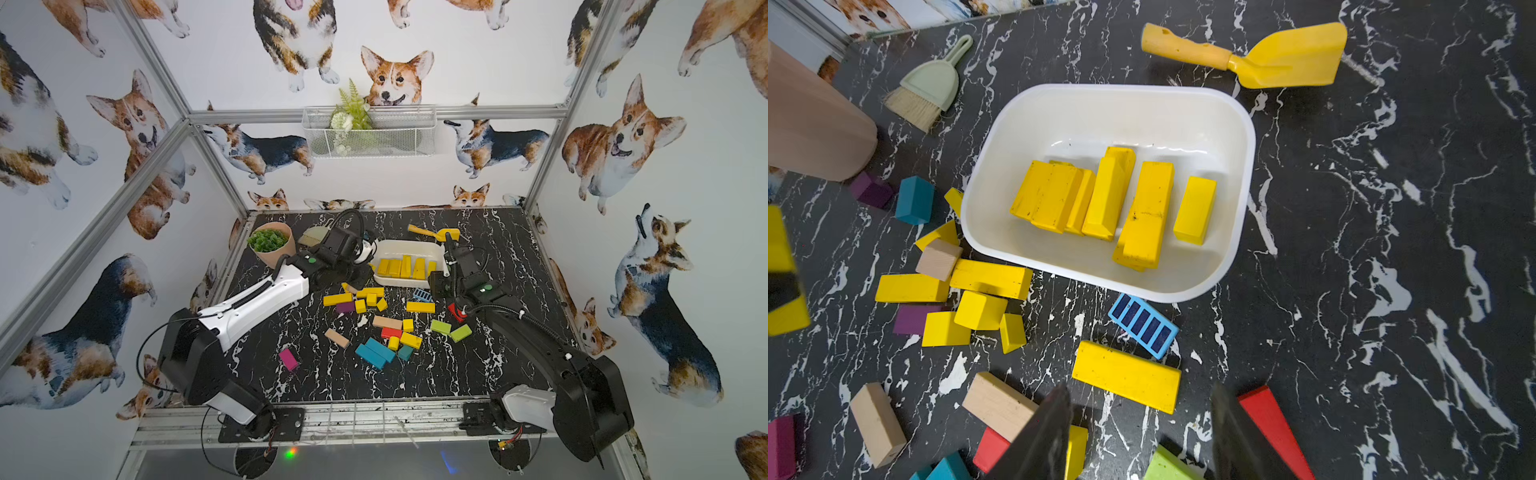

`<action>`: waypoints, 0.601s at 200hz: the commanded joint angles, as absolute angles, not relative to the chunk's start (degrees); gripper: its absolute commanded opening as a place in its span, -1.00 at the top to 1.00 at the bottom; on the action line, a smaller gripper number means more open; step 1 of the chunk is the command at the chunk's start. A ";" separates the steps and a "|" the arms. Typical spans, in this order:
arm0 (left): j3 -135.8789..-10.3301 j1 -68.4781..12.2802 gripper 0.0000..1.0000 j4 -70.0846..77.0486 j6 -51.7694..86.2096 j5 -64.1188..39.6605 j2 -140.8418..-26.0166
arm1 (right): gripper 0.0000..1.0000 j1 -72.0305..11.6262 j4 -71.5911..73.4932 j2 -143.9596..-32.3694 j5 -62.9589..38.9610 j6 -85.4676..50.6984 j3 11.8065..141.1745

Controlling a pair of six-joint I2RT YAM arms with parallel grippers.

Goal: Pick out the yellow building blocks
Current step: Pick up the building block from the center of the board, then place the building block in the storage box.

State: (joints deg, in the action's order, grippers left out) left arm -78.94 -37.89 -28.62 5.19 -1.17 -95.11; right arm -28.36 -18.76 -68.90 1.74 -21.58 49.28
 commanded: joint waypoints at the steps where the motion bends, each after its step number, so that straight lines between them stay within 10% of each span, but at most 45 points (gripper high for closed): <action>1: -86.56 -37.78 1.00 -29.64 16.01 -1.60 -101.49 | -0.11 -28.24 -20.07 -67.68 3.20 -22.93 48.95; 120: -109.22 -38.83 0.99 -40.46 25.20 10.72 -127.13 | -0.11 -28.04 -22.32 -64.68 5.36 -23.01 47.29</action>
